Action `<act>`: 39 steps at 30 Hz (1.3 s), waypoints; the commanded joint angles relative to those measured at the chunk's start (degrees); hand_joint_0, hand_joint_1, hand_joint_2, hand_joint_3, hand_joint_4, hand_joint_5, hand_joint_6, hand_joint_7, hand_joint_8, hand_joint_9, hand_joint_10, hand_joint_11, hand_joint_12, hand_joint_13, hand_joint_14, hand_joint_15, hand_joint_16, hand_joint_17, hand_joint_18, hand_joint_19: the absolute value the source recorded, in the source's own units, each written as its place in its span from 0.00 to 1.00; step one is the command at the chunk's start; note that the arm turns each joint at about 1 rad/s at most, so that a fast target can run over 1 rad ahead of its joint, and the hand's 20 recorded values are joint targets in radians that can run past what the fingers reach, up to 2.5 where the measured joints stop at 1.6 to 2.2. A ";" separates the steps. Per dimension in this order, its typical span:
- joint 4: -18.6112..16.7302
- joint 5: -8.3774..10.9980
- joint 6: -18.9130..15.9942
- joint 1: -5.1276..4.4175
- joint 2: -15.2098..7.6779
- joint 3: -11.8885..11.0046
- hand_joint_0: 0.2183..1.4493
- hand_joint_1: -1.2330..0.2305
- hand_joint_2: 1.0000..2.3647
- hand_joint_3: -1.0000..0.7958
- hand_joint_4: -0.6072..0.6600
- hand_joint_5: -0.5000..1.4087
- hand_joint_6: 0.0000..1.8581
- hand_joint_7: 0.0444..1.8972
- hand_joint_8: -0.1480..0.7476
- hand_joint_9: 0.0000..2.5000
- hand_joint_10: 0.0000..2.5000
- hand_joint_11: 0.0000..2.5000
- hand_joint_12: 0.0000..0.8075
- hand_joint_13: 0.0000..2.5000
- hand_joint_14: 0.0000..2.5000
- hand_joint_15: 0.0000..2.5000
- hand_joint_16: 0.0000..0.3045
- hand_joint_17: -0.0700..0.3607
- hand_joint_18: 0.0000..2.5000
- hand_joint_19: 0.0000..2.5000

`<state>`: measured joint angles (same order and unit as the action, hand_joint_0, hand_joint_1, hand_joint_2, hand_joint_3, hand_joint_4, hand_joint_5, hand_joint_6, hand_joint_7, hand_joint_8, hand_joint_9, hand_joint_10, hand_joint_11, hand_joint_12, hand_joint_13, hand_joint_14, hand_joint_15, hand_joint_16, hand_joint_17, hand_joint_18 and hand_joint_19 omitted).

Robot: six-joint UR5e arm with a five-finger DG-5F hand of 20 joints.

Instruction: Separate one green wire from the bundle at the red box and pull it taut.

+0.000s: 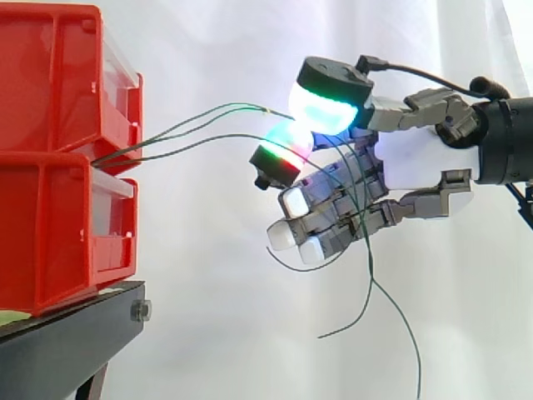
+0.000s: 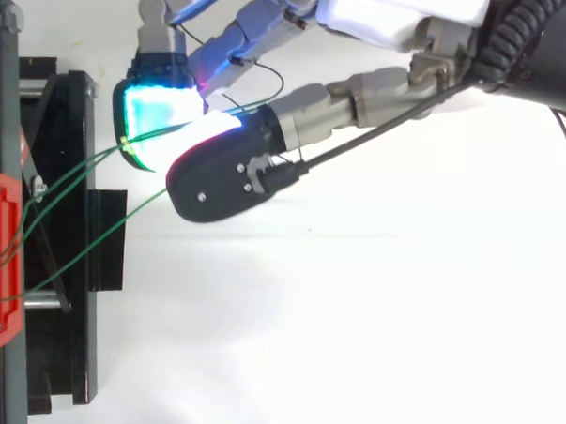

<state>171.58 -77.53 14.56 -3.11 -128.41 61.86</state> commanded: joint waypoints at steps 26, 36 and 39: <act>0.07 0.01 -0.58 -0.32 0.00 0.01 0.35 0.28 0.01 0.33 0.63 0.15 0.48 0.53 0.47 0.31 0.01 0.28 0.42 0.31 0.01 0.14 0.17 0.44 0.29 0.16; 0.25 0.10 -1.64 -1.20 0.00 0.01 0.33 0.32 0.01 0.32 0.63 0.15 0.47 0.54 0.47 0.33 0.01 0.29 0.42 0.33 0.01 0.16 0.17 0.44 0.30 0.17; 0.25 0.19 -3.48 -1.55 0.00 0.01 0.33 0.35 0.00 0.32 0.63 0.15 0.47 0.53 0.48 0.34 0.01 0.31 0.42 0.41 0.01 0.24 0.18 0.44 0.31 0.18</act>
<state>171.81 -77.39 12.62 -4.30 -128.41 61.88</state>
